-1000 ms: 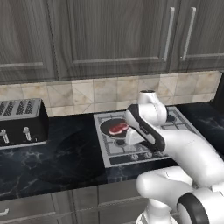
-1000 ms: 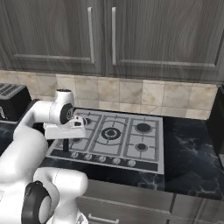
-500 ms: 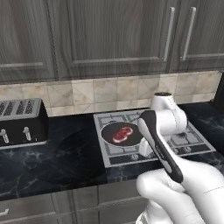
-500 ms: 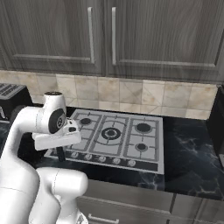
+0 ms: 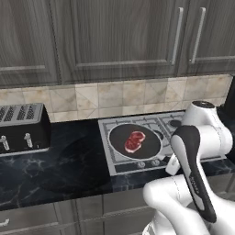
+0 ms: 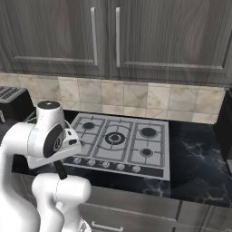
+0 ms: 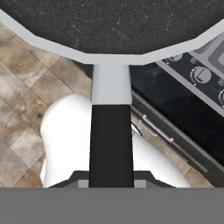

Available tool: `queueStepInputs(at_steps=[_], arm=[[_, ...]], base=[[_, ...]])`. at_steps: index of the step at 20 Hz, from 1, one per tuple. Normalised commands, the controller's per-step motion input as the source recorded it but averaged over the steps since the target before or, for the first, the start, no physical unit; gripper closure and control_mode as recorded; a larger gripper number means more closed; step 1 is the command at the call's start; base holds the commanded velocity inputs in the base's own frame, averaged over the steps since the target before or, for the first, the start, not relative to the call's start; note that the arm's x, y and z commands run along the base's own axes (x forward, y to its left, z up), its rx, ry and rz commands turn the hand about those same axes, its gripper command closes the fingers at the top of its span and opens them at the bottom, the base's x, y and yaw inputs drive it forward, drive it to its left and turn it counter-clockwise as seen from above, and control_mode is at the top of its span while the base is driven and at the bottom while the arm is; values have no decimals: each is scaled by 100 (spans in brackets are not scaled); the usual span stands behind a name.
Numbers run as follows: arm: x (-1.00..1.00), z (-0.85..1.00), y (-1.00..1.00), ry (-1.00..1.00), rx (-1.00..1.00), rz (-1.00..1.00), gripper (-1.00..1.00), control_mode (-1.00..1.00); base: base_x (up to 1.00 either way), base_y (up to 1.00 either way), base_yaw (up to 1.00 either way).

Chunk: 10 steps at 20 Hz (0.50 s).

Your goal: Pick up the pan with the steak in it and place it on the dining table. Then place the steak on the plate.

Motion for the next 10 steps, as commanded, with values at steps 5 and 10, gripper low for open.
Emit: queueStepInputs(at_steps=[5, 10], arm=[[-26, 10, -9, -11, 5, 6, 100, -100], [0, 0, 0, 0, 0, 0, 100, -100]], base=[[0, 0, 0], [0, 0, 0]])
